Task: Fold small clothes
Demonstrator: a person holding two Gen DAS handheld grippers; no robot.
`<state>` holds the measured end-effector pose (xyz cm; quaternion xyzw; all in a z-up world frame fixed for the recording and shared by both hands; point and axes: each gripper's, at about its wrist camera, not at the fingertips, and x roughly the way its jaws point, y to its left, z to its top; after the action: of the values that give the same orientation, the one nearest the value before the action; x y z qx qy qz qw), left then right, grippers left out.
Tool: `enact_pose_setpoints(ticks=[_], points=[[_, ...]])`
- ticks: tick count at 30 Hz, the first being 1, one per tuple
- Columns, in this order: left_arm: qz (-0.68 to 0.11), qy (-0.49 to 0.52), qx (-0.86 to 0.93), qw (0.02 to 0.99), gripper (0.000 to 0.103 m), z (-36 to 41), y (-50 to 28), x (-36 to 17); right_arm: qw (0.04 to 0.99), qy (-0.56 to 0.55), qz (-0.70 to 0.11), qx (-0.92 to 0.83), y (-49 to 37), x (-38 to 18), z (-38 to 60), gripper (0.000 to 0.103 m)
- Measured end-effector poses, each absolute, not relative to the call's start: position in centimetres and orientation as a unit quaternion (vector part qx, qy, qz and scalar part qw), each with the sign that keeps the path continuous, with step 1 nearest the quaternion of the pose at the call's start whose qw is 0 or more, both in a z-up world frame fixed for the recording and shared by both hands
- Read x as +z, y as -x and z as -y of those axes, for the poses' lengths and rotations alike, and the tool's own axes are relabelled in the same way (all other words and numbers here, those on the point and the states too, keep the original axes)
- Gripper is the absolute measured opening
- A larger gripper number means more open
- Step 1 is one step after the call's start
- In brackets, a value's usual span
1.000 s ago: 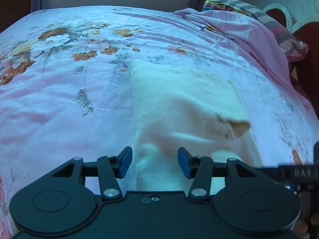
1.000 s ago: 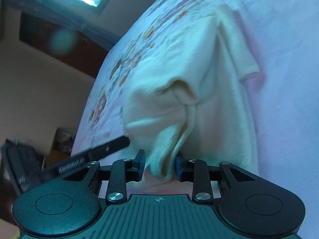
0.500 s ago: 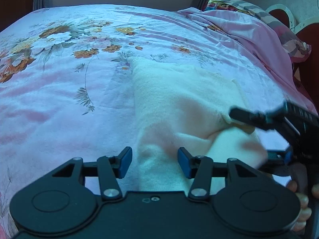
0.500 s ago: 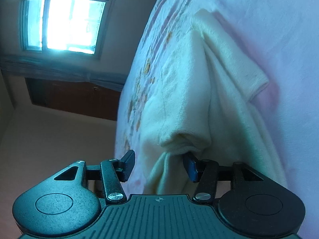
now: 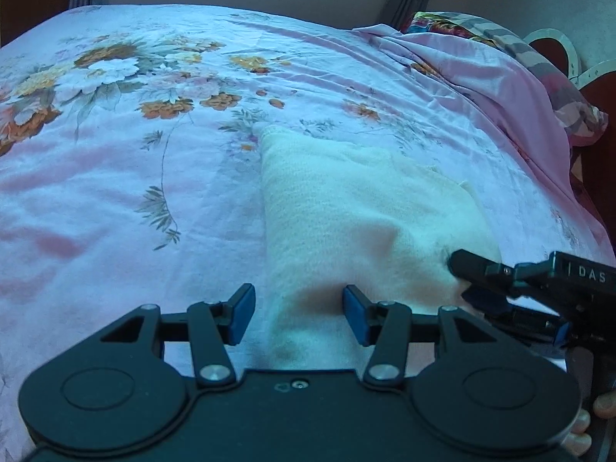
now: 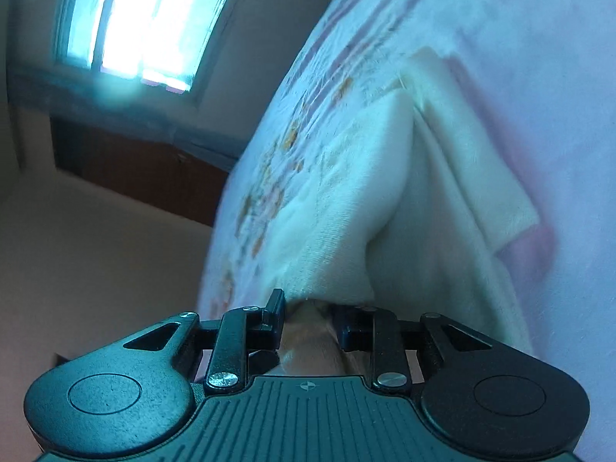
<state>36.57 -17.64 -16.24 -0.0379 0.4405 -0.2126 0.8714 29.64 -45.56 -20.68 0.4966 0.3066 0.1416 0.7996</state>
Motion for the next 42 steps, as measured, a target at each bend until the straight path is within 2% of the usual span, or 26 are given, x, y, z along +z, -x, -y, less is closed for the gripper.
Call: enact_pose_setpoints(ticks=[1, 2, 3, 4, 9, 10, 11, 12, 15, 17, 20, 21, 22, 30, 33, 37, 38, 42], points=[[-0.44, 0.038, -0.213, 0.872, 0.048, 17.7, -36.6, -16.4, 0.805, -0.493, -0.302, 0.137, -29.9, -20.4, 45.5, 0.038], [-0.439, 0.038, -0.213, 0.872, 0.048, 17.8, -36.6, -16.4, 0.807, -0.497, -0.29, 0.131, -30.1, -20.3, 45.7, 0.058], [-0.439, 0.035, -0.213, 0.872, 0.048, 17.9, -36.5, -16.4, 0.814, -0.498, -0.279, 0.112, -30.4, -20.2, 45.8, 0.069], [-0.438, 0.032, -0.211, 0.873, 0.048, 17.9, -36.5, -16.4, 0.819, -0.492, -0.282, 0.087, -30.5, -20.3, 45.7, 0.075], [-0.434, 0.034, -0.217, 0.873, 0.049, 17.4, -36.6, -16.2, 0.806, -0.489, -0.31, 0.123, -29.2, -20.7, 45.9, 0.074], [-0.437, 0.037, -0.216, 0.872, 0.05, 17.4, -36.8, -16.3, 0.807, -0.487, -0.311, 0.124, -29.1, -20.8, 45.8, 0.06], [-0.439, 0.04, -0.213, 0.872, 0.05, 17.4, -36.9, -16.4, 0.808, -0.484, -0.312, 0.123, -29.3, -20.9, 45.6, 0.038], [-0.44, 0.043, -0.211, 0.872, 0.05, 17.4, -36.8, -16.4, 0.808, -0.485, -0.313, 0.123, -29.8, -21.0, 45.5, 0.032], [-0.434, 0.039, -0.212, 0.875, 0.048, 17.3, -36.5, -16.0, 0.814, -0.485, -0.294, 0.123, -31.3, -20.3, 45.5, 0.031], [-0.43, 0.031, -0.216, 0.876, 0.048, 17.4, -36.5, -15.8, 0.826, -0.465, -0.299, 0.109, -32.6, -19.9, 45.2, 0.038], [-0.435, 0.033, -0.215, 0.874, 0.049, 17.6, -36.8, -16.1, 0.805, -0.49, -0.312, 0.116, -34.3, -21.3, 45.6, 0.038], [-0.435, 0.033, -0.214, 0.874, 0.049, 17.6, -36.7, -16.3, 0.803, -0.496, -0.308, 0.12, -34.5, -21.2, 45.9, 0.029], [-0.434, 0.033, -0.215, 0.874, 0.048, 17.7, -36.6, -16.3, 0.813, -0.48, -0.307, 0.12, -34.7, -20.7, 45.8, 0.011], [-0.409, 0.032, -0.262, 0.874, 0.049, 20.5, -35.0, -15.1, 0.933, -0.266, -0.221, 0.099, -31.2, -12.1, 43.8, 0.011], [-0.412, 0.008, -0.273, 0.869, 0.051, 22.7, -34.5, -15.4, 0.946, -0.207, -0.231, 0.097, -30.7, -11.5, 45.0, 0.011], [-0.43, -0.037, -0.262, 0.863, 0.053, 23.5, -34.4, -16.9, 0.898, -0.257, -0.353, 0.051, -33.1, -17.3, 47.0, 0.011], [-0.433, -0.039, -0.262, 0.862, 0.056, 23.0, -34.5, -17.1, 0.889, -0.276, -0.362, 0.047, -32.9, -18.0, 47.5, 0.017], [-0.447, -0.016, -0.266, 0.854, 0.058, 20.7, -34.9, -17.1, 0.864, -0.372, -0.331, 0.074, -30.1, -17.8, 49.3, 0.029]])
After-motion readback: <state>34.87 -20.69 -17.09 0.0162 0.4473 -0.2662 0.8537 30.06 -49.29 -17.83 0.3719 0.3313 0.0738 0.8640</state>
